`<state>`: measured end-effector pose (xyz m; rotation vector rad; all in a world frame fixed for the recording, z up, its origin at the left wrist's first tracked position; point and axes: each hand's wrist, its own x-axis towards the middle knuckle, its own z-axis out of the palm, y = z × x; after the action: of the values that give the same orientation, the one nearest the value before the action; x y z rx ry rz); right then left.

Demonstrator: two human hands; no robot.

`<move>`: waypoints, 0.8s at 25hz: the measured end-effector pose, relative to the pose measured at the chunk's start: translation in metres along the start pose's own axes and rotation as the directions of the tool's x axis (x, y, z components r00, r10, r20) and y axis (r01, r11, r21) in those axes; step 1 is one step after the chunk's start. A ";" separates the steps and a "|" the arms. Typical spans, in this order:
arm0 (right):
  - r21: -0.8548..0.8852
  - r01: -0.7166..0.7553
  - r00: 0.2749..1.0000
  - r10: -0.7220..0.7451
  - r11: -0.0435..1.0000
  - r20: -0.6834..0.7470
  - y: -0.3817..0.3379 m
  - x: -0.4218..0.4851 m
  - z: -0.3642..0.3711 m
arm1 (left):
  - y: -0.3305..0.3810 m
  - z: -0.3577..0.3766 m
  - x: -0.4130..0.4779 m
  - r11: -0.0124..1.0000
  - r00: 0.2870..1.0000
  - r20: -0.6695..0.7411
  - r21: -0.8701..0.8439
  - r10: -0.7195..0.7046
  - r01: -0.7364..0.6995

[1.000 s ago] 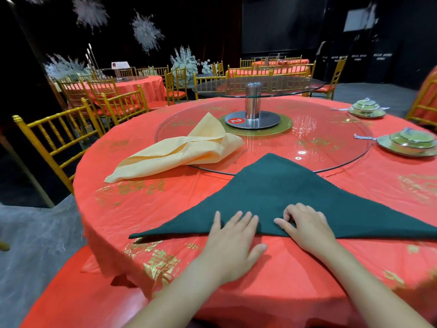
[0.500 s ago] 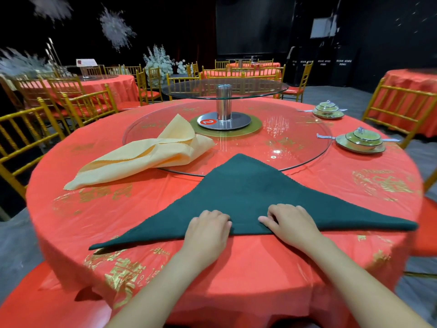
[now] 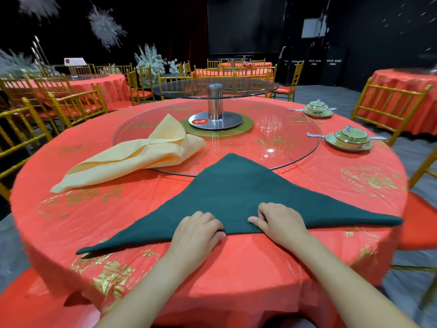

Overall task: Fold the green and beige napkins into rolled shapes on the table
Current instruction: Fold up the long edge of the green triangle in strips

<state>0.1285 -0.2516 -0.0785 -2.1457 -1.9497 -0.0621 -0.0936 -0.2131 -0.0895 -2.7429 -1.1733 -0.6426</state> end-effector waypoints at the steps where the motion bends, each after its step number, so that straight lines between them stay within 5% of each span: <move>1: -0.016 0.000 1.000 0.001 1.000 0.005 0.000 0.000 0.000 | -0.001 0.000 -0.002 1.000 1.000 0.013 0.004 0.022 -0.022; 4: -0.056 0.109 0.975 -0.118 0.992 -0.187 0.005 0.000 0.003 | -0.004 -0.002 -0.007 0.998 0.999 0.037 -0.061 0.012 -0.010; 7: -0.053 0.349 0.835 -0.336 0.936 -0.436 0.019 -0.011 0.007 | -0.007 -0.006 -0.011 0.995 0.998 0.068 -0.095 0.015 -0.008; 13: -0.007 0.443 0.870 -0.432 0.896 -0.237 0.042 -0.040 0.013 | -0.015 -0.013 -0.007 0.991 0.984 0.175 -0.136 0.019 0.005; 20: -0.142 0.410 0.848 -0.434 0.901 -0.304 0.058 -0.033 0.000 | -0.025 -0.019 -0.003 0.991 0.970 0.228 -0.122 0.083 -0.057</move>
<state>0.1822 -0.2886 -0.0934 -1.5680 -2.1897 -0.5417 -0.1199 -0.2017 -0.0753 -3.0087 -1.1062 -0.4005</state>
